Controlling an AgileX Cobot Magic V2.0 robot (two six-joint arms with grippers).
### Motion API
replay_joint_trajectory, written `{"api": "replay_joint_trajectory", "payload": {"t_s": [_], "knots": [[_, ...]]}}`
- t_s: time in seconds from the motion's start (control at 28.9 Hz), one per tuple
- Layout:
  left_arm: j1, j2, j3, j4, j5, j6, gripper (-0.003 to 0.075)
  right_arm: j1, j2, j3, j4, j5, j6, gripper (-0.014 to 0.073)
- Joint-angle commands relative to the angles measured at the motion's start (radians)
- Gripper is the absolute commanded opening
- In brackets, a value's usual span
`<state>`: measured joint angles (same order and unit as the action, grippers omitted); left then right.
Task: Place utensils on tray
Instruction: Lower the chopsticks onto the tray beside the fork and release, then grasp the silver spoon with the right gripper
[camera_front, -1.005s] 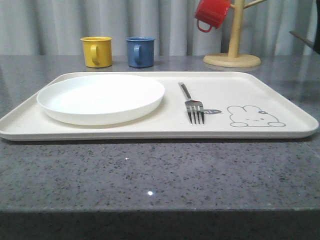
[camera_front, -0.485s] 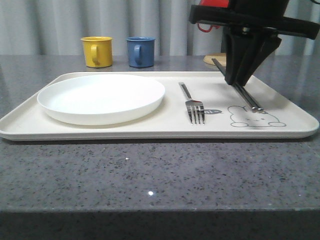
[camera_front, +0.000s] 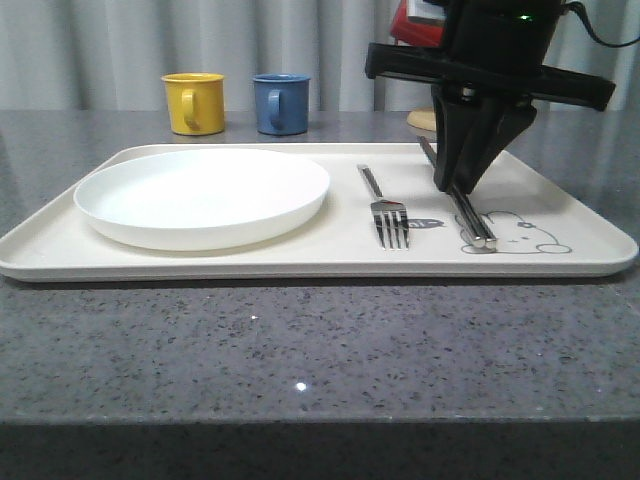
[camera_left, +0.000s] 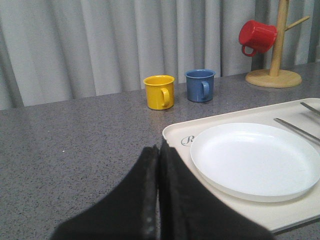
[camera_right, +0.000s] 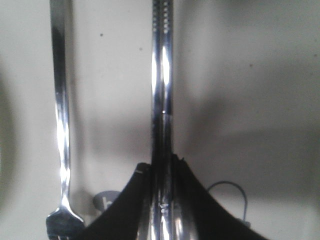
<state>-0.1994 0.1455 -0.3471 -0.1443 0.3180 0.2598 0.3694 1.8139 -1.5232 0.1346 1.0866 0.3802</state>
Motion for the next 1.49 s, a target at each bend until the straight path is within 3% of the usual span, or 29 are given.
{"api": "replay_joint_trajectory", "payload": {"t_s": [0.0, 0.17, 0.35, 0.49, 0.69, 0.87, 1.07, 1.21, 1.46], "knots": [[0.001, 0.012, -0.029, -0.013, -0.079, -0.010, -0.0018, 0.000, -0.020, -0.029, 0.007, -0.021, 0.002, 0.0006], [0.001, 0.012, -0.029, -0.013, -0.079, -0.010, -0.0018, 0.000, -0.012, -0.029, 0.007, -0.025, 0.005, 0.0020], [0.001, 0.012, -0.029, -0.013, -0.079, -0.010, -0.0018, -0.001, -0.028, -0.030, 0.002, -0.028, 0.005, 0.0197], [0.001, 0.012, -0.029, -0.013, -0.079, -0.010, -0.0018, -0.006, -0.068, -0.079, -0.062, 0.010, 0.005, 0.0274], [0.001, 0.012, -0.029, -0.013, -0.079, -0.010, -0.0018, -0.103, -0.136, -0.158, -0.153, 0.145, -0.079, 0.0280], [0.001, 0.012, -0.029, -0.013, -0.079, -0.010, -0.0018, -0.316, -0.153, -0.153, -0.153, 0.212, -0.208, 0.0280], [0.001, 0.012, -0.029, -0.013, -0.079, -0.010, -0.0018, -0.536, -0.122, -0.140, -0.151, 0.196, -0.371, 0.0279], [0.001, 0.012, -0.029, -0.013, -0.079, -0.010, -0.0018, -0.593, -0.063, -0.140, -0.151, 0.189, -0.435, 0.0279], [0.001, 0.012, -0.029, -0.013, -0.079, -0.010, -0.0018, -0.599, 0.024, -0.141, -0.064, 0.154, -0.504, 0.0279]]}}
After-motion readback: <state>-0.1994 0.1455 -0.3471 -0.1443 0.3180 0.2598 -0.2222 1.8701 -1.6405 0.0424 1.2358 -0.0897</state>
